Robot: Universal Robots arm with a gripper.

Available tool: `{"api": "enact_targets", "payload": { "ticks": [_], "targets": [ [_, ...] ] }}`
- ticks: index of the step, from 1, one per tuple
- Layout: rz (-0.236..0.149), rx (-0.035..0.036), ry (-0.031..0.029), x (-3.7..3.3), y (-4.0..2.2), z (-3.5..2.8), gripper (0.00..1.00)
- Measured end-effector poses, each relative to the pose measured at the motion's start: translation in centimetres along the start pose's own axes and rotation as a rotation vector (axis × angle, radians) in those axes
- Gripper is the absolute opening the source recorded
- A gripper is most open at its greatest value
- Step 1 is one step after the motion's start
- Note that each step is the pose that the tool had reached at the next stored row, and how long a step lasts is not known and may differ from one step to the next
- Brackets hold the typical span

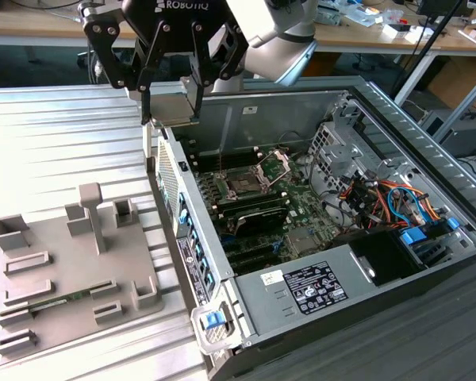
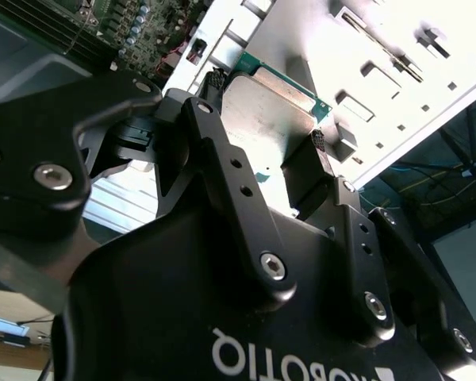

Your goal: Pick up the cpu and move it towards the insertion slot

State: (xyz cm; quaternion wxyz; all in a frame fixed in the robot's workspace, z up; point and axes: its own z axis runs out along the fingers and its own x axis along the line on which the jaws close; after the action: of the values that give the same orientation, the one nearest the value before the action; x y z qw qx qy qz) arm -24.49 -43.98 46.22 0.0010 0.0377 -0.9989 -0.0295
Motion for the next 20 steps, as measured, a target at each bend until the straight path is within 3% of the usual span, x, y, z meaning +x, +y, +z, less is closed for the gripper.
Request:
{"api": "enact_targets", "payload": {
  "ticks": [20],
  "targets": [
    [0.000,0.0000,0.0001,-1.76,-0.14,0.12,0.55]
  ]
}}
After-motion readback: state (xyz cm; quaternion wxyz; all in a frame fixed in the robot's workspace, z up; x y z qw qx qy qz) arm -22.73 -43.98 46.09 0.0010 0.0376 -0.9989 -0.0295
